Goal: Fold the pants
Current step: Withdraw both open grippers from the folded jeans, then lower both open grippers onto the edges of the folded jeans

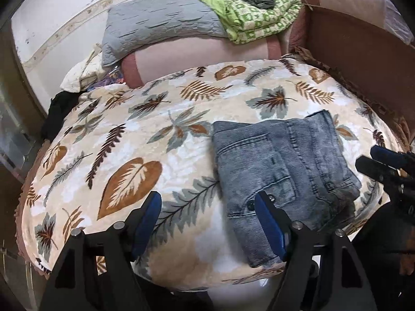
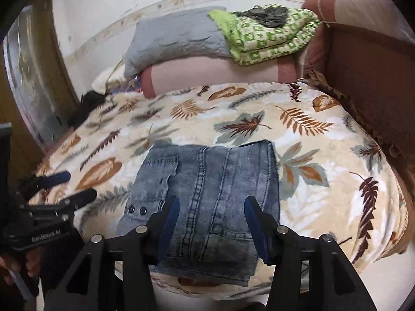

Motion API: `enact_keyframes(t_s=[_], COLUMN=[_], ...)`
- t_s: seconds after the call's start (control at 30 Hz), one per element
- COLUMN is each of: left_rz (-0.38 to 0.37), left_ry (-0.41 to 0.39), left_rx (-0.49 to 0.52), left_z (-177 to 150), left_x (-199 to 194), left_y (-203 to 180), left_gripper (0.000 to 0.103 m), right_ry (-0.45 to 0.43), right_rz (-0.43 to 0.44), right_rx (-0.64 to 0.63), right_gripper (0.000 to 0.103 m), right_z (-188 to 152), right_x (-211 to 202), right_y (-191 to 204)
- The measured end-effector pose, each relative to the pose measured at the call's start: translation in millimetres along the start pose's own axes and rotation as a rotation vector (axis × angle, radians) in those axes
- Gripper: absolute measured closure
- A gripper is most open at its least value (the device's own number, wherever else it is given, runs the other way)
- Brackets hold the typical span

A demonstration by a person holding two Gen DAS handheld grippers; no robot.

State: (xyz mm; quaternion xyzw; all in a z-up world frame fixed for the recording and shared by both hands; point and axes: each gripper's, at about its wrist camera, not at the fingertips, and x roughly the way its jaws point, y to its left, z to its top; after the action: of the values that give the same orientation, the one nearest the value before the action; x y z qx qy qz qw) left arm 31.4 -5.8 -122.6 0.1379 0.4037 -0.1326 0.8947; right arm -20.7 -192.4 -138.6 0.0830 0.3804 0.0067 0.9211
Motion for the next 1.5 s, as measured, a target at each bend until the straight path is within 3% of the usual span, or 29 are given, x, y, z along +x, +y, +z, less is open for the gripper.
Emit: enact_keyframes(t_s=[0.33, 0.77, 1.3, 1.5], left_rz=[0.052, 0.058, 0.065, 0.051], left_ry=[0.031, 0.044, 0.064, 0.083], left_rx=[-0.054, -0.05, -0.023, -0.014], left_z=[-4, -5, -7, -3], left_x=[8, 11, 13, 26], left_y=[24, 24, 15, 12], left_gripper=[0.028, 0.028, 0.028, 0.028], right_ry=[0.041, 0.037, 0.049, 0.095], right_rz=[-0.062, -0.08, -0.08, -0.037], right_rx=[-0.105, -0.123, -0.099, 0.056], right_gripper=[0.046, 0.045, 0.045, 0.044], right_z=[6, 10, 3, -3], right_x=[-1, -5, 2, 23], right_y=[37, 46, 31, -13])
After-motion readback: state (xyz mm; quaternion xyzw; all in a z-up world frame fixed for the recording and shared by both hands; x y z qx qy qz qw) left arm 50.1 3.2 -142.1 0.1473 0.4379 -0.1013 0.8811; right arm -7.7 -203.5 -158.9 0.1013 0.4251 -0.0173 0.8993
